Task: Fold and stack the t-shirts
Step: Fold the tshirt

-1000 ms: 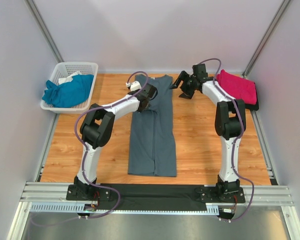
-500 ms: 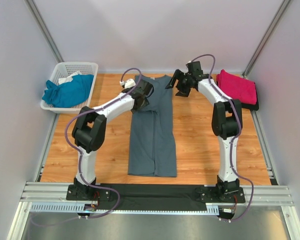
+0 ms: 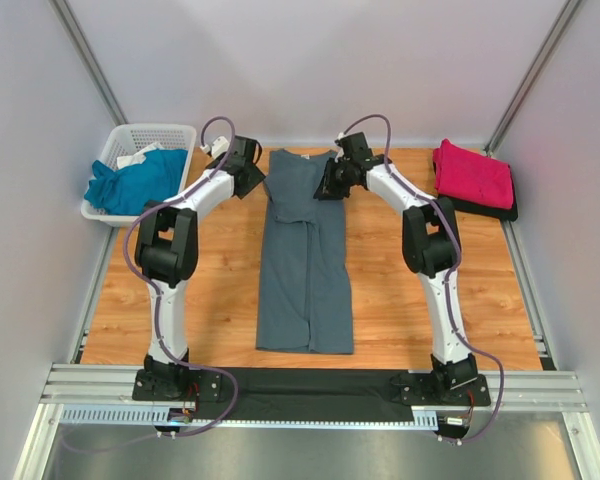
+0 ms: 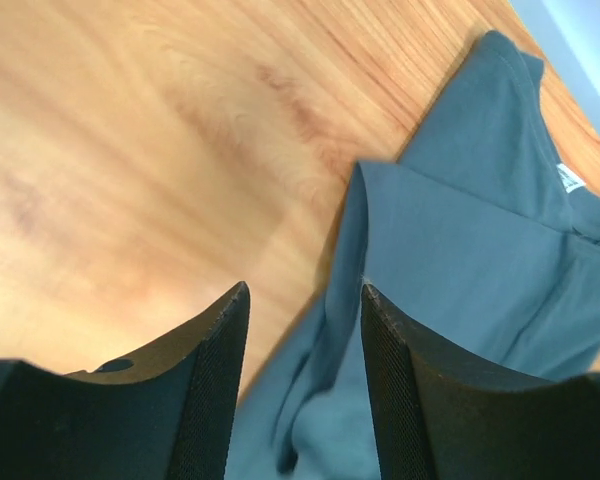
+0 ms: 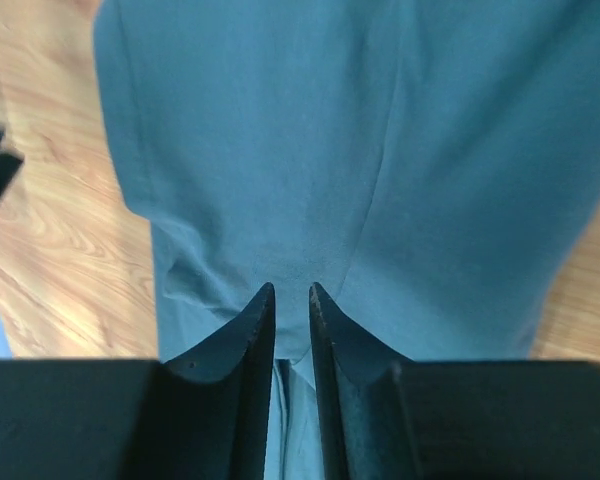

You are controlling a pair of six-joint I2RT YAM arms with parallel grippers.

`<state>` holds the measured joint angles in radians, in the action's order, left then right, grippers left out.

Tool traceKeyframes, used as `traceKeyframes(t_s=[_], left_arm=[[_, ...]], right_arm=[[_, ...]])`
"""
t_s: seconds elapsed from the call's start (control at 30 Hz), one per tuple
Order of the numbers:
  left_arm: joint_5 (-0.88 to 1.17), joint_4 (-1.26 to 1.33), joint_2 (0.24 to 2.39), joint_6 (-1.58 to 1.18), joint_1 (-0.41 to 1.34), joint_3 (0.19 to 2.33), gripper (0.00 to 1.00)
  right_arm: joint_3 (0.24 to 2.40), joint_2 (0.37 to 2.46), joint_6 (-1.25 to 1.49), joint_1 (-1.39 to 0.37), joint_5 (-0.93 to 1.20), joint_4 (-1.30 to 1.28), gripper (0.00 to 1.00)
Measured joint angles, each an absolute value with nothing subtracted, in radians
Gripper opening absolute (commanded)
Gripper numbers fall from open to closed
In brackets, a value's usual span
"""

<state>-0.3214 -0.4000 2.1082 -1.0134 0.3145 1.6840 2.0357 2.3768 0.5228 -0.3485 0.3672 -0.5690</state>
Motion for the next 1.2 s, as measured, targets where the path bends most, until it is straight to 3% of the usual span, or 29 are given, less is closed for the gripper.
traceKeyframes(t_s=[0.67, 0.97, 1.07, 1.2], left_arm=[[-0.078, -0.128, 2.349, -0.963, 0.247, 1.787, 0.53], [-0.024, -0.062, 2.391, -0.963, 0.227, 1.808, 0.34], [-0.005, -0.056, 2.397, -0.963, 0.224, 1.81, 0.23], [0.017, -0.042, 2.407, -0.965, 0.222, 1.811, 0.0]], right_arm=[[2.116, 2.483, 0.442, -0.505, 0.36, -0.592, 0.21], [2.123, 2.5, 0.423, -0.538, 0.342, -0.589, 0.19], [2.116, 2.498, 0.415, -0.546, 0.341, -0.582, 0.18], [2.096, 2.49, 0.413, -0.546, 0.34, -0.564, 0.18]])
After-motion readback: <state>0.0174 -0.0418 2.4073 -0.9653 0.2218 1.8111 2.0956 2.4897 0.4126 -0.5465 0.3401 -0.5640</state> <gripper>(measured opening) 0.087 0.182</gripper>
